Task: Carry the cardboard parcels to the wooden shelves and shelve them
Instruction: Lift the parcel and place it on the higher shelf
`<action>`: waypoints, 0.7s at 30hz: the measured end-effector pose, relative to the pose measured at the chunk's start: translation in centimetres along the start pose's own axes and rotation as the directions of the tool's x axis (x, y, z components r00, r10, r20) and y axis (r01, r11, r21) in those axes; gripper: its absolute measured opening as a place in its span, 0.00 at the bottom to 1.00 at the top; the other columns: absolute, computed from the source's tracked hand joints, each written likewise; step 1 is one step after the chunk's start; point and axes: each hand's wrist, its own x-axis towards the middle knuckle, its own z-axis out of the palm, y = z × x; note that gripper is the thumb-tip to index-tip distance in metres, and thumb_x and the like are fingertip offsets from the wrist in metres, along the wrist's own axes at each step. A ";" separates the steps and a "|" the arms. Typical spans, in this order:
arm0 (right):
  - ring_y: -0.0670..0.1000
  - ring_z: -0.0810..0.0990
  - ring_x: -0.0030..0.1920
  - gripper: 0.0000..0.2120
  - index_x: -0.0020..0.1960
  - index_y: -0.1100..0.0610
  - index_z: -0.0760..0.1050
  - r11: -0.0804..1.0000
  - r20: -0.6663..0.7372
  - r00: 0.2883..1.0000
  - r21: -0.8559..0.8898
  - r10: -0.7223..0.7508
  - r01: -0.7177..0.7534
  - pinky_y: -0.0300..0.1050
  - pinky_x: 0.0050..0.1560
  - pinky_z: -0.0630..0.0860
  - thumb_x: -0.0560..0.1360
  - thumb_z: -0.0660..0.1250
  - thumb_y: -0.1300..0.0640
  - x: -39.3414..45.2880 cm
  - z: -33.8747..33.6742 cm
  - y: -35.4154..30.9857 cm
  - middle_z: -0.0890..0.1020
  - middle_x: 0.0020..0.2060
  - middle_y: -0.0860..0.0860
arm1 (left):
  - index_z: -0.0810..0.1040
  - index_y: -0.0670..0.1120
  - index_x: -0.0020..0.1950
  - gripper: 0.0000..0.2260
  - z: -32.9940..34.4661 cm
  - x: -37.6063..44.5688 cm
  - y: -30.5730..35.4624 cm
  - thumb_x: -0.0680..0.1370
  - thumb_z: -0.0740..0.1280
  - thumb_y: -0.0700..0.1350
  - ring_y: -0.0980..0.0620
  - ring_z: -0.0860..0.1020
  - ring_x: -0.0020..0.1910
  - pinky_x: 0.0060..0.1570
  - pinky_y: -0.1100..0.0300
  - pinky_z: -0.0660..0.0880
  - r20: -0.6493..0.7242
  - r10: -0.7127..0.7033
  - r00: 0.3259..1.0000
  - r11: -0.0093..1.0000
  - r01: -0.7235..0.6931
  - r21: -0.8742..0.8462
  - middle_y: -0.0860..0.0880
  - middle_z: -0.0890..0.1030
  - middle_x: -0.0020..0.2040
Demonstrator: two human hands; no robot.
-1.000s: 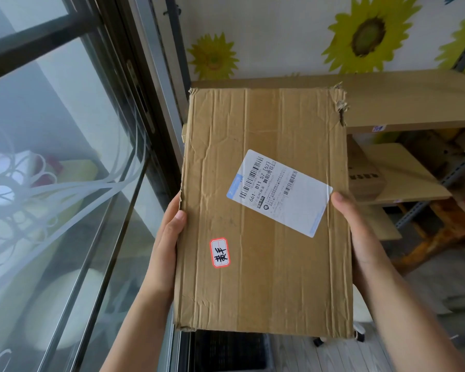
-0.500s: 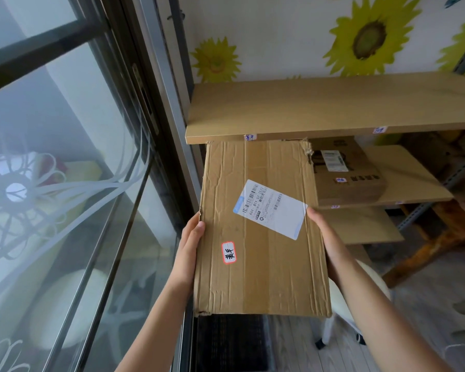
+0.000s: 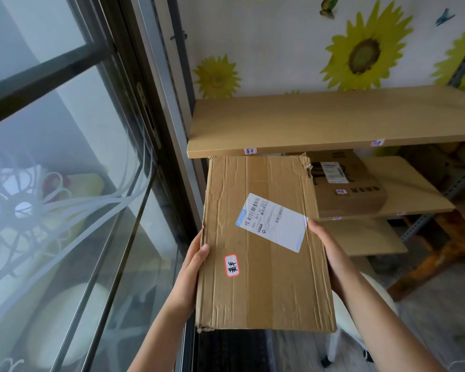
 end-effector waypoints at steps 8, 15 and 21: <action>0.46 0.68 0.72 0.43 0.67 0.49 0.72 0.975 0.091 0.987 0.193 -0.130 0.111 0.48 0.76 0.59 0.58 0.72 0.28 -0.8 0.8 -3.6 0.75 0.67 0.45 | 0.76 0.45 0.73 0.32 1.0 -0.3 2.5 0.70 0.73 0.54 0.33 0.80 0.62 0.67 0.31 0.72 -0.036 0.097 0.995 0.990 -0.100 -0.099 0.33 0.79 0.69; 0.49 0.68 0.75 0.45 0.76 0.46 0.67 0.962 0.187 0.957 0.205 -0.222 0.183 0.57 0.76 0.59 0.64 0.70 0.28 -1.5 1.2 -6.2 0.73 0.73 0.45 | 0.77 0.45 0.73 0.37 2.0 1.7 6.6 0.67 0.79 0.58 0.29 0.79 0.65 0.68 0.32 0.72 -0.036 0.104 0.994 0.977 -0.109 -0.185 0.31 0.79 0.70; 0.49 0.73 0.71 0.39 0.66 0.42 0.77 0.898 0.090 0.962 0.391 -0.258 0.204 0.58 0.74 0.63 0.58 0.75 0.30 -0.8 2.0 -7.1 0.79 0.67 0.45 | 0.76 0.42 0.74 0.36 3.2 4.3 11.2 0.71 0.75 0.58 0.29 0.77 0.66 0.71 0.29 0.67 -0.068 0.159 0.985 0.968 -0.169 -0.188 0.30 0.77 0.71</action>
